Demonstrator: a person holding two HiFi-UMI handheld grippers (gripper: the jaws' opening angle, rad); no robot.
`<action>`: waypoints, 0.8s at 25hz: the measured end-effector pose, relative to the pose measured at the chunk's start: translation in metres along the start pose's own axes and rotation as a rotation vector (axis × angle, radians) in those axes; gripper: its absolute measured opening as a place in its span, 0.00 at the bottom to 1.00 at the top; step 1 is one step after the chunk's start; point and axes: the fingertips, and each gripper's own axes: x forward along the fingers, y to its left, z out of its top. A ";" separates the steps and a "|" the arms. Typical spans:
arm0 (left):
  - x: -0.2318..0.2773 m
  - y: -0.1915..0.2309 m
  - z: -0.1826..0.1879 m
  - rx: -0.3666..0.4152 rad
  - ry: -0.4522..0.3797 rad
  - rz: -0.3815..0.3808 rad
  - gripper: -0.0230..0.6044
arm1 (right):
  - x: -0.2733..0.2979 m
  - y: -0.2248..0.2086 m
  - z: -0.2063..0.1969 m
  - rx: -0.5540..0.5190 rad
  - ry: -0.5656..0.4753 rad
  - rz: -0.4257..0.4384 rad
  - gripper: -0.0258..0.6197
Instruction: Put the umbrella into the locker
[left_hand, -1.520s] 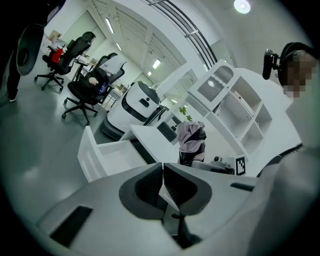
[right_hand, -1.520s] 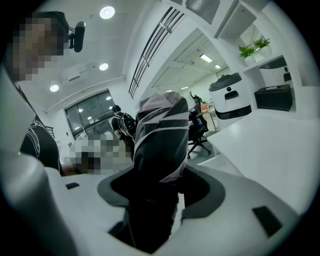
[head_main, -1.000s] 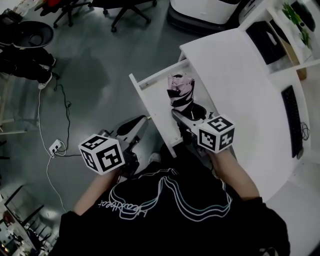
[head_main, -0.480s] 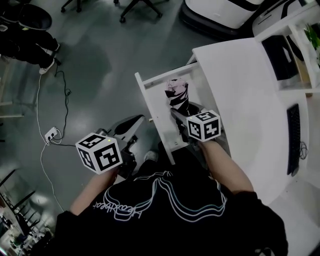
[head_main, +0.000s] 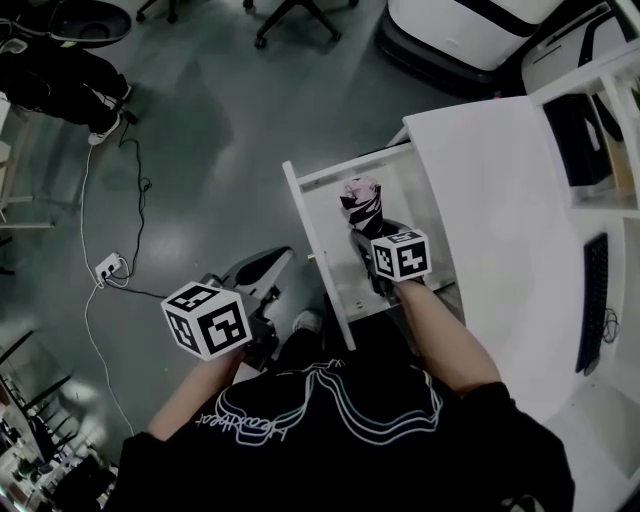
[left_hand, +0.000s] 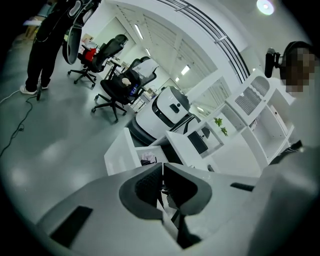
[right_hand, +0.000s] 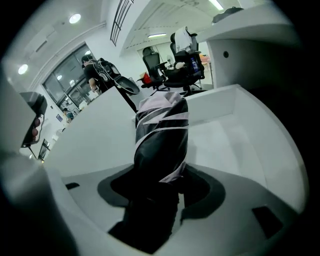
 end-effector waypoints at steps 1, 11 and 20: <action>0.000 0.002 -0.001 -0.004 0.000 0.003 0.06 | 0.004 -0.002 -0.002 0.001 0.009 -0.005 0.43; 0.003 0.011 -0.009 0.008 0.035 0.011 0.06 | 0.033 -0.017 -0.023 -0.009 0.068 -0.065 0.44; 0.002 0.011 -0.009 -0.005 0.021 0.004 0.06 | 0.041 -0.019 -0.026 -0.068 0.104 -0.080 0.45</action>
